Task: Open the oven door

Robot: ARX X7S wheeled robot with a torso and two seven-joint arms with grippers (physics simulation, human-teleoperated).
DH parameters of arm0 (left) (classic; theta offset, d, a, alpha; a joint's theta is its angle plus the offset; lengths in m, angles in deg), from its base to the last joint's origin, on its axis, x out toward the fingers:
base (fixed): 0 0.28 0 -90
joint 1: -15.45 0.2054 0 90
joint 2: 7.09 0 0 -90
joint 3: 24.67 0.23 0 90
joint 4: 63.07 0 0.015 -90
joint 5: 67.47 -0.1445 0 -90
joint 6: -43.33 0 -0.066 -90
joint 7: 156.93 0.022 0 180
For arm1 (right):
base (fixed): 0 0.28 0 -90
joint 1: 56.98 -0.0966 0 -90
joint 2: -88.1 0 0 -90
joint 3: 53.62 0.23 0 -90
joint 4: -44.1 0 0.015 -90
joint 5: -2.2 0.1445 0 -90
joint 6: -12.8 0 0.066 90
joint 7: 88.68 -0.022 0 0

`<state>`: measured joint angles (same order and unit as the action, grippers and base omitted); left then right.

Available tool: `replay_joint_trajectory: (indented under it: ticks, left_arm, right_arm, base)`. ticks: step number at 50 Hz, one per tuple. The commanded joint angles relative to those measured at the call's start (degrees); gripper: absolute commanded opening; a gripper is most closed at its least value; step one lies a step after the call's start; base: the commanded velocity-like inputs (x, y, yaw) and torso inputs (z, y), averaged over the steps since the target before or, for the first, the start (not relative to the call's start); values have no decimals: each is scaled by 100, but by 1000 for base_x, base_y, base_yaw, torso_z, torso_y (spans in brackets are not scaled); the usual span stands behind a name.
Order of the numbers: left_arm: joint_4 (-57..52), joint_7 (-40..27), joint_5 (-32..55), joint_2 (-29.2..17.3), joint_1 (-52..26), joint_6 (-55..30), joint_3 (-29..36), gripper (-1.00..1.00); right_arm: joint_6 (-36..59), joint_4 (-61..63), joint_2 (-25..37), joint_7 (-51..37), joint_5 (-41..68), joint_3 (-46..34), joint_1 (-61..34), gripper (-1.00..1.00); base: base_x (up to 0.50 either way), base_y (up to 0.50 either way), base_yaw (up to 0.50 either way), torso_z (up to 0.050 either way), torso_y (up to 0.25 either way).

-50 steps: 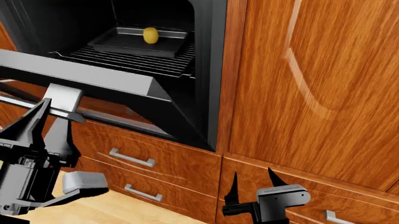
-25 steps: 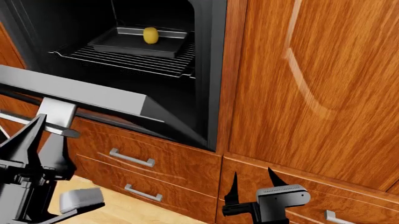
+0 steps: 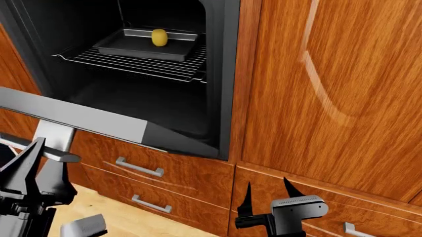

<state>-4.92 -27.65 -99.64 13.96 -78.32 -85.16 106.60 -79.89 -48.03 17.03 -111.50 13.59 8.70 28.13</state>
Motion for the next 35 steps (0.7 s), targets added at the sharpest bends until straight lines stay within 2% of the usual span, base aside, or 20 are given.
replay_joint_trajectory:
  ticks: [1, 35]
  left_arm:
    - [-126, -764, -540, -133, 54, -405, -386, -100]
    - [388, -1596, -396, 30, 755, -415, -350, -100]
  right_arm:
    - [-12, -30, 8, -7, 18, -12, -10, 100]
    - [15, -4, 34, -69, 9, -57, -19, 100]
  base:
    - [-12, -4, 3, 0, 0]
    - [-3, -1, 3, 1, 3]
